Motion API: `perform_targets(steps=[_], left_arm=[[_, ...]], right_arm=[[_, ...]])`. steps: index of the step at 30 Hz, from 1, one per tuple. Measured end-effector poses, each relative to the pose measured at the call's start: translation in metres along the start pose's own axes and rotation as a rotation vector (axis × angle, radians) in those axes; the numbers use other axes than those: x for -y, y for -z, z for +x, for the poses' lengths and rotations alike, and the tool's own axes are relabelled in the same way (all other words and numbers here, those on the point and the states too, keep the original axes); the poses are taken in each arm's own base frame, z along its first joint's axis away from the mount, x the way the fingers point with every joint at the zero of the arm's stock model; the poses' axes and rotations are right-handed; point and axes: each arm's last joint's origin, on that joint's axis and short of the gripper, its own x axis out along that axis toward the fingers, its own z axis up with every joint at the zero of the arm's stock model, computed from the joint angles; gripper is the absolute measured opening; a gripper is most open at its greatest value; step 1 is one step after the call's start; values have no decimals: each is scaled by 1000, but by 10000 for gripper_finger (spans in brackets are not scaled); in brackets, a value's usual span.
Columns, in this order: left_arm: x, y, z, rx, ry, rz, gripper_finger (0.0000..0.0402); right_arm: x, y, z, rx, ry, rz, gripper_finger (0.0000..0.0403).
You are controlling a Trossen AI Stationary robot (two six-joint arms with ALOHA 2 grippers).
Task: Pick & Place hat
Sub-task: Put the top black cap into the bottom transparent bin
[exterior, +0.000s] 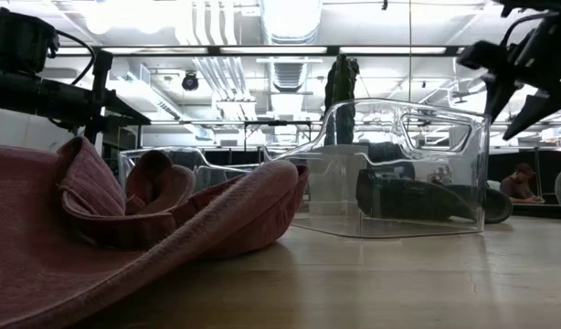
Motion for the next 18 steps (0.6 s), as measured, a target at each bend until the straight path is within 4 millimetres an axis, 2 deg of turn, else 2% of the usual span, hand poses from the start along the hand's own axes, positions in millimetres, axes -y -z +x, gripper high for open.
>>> perform_targets(steps=[6,12,18], left_arm=[[1,0,0,1,9,-2,3],[1,0,0,1,8,-2,3],[1,0,0,2,9,-2,3]], right_arm=[[-5,3,9,21,60,-5,149],[-5,18,34,14,66,44,152],[-2,23,51,126,128,93,139]])
